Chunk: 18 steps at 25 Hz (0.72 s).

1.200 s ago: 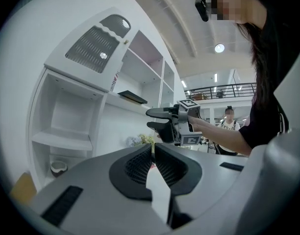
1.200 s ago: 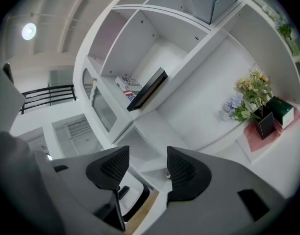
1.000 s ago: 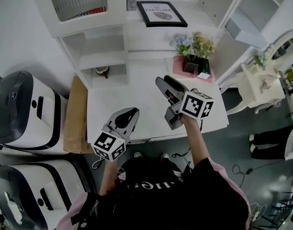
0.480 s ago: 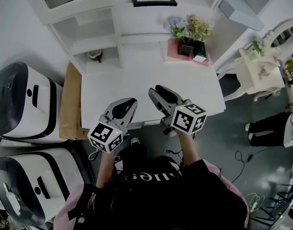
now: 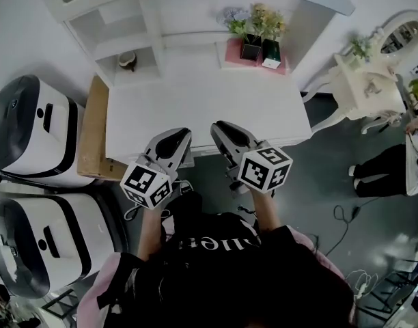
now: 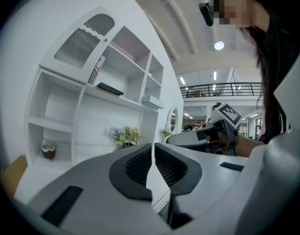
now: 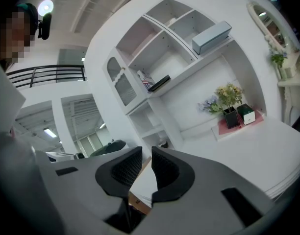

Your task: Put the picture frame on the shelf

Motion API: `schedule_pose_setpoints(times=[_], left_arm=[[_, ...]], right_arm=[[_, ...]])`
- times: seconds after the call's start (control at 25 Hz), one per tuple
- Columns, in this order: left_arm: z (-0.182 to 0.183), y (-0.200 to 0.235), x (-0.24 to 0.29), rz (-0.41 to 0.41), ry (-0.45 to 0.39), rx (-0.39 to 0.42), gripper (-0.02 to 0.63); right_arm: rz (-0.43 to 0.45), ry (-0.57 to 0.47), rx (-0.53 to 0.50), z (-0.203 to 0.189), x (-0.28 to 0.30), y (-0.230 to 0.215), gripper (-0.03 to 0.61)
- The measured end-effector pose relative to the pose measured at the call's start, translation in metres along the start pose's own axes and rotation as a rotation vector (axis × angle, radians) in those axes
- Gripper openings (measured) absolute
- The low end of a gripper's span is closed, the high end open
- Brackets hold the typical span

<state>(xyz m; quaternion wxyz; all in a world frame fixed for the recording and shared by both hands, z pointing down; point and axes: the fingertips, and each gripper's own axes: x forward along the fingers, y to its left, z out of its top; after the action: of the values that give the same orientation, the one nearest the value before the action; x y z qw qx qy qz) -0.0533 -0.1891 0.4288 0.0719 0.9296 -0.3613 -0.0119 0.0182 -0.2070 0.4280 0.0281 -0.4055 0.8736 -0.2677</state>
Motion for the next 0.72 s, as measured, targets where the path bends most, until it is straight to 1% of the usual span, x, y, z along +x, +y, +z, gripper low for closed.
schedule_pose_setpoints(times=[0.16, 0.36, 0.52, 0.72], left_arm=[[-0.009, -0.046, -0.007, 0.016, -0.002, -0.010, 0.031], [-0.020, -0.100, -0.023, 0.045, -0.001, -0.015, 0.031], [-0.031, -0.136, -0.039, 0.069, 0.012, -0.019, 0.031], [-0.036, -0.171, -0.058, 0.093, 0.028, -0.002, 0.031]], right_arm=[[0.014, 0.018, -0.023, -0.016, -0.046, 0.006, 0.083], [0.056, 0.045, -0.030, -0.038, -0.095, 0.019, 0.080], [0.086, 0.064, -0.038, -0.057, -0.126, 0.032, 0.077], [0.134, 0.088, -0.043, -0.079, -0.151, 0.048, 0.072]])
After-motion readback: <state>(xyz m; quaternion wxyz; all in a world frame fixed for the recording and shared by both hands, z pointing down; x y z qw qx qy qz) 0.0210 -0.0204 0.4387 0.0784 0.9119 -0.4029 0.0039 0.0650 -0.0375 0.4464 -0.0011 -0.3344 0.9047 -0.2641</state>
